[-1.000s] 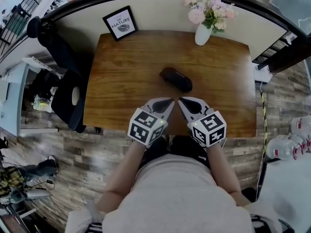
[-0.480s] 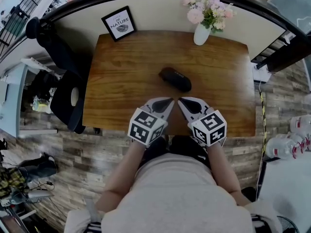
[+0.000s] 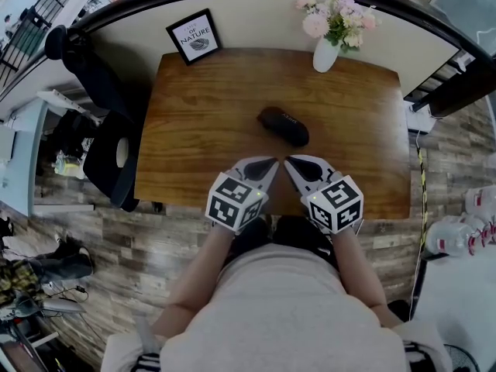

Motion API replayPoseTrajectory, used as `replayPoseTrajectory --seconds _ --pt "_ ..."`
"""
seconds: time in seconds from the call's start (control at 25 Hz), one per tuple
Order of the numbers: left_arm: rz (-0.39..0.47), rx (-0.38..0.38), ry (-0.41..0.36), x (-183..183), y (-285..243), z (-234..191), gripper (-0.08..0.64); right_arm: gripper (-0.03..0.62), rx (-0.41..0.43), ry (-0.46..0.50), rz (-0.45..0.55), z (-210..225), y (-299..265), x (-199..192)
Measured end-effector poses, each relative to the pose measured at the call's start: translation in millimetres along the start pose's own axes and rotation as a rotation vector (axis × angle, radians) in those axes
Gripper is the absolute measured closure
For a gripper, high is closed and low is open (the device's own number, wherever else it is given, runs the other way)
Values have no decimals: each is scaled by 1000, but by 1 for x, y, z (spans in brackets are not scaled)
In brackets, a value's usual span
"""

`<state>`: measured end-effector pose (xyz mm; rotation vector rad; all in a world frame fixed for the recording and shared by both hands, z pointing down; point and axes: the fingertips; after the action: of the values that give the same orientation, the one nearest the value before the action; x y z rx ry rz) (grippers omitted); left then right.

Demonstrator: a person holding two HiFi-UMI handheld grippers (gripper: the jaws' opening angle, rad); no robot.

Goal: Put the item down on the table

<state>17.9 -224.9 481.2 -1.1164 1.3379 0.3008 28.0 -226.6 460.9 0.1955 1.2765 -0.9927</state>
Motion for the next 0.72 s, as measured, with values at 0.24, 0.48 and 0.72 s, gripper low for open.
replayPoseTrajectory --seconds 0.24,0.48,0.72 --pt "-11 2 9 -4 0 -1 548 581 12 -4 -4 -1 0 -1" --pt "-13 -9 19 -5 -3 0 548 581 10 -4 -3 0 -1 0" --pt "-14 -9 18 -4 -3 -2 548 583 4 -3 -12 2 -3 0"
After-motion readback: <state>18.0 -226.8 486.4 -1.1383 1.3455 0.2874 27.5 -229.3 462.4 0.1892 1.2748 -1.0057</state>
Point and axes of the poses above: the fingertips, and each gripper's own axes: y backward along the fingers, z to its right, x out of its top, and after that the axes turned 8 degrees about -y, right-handed
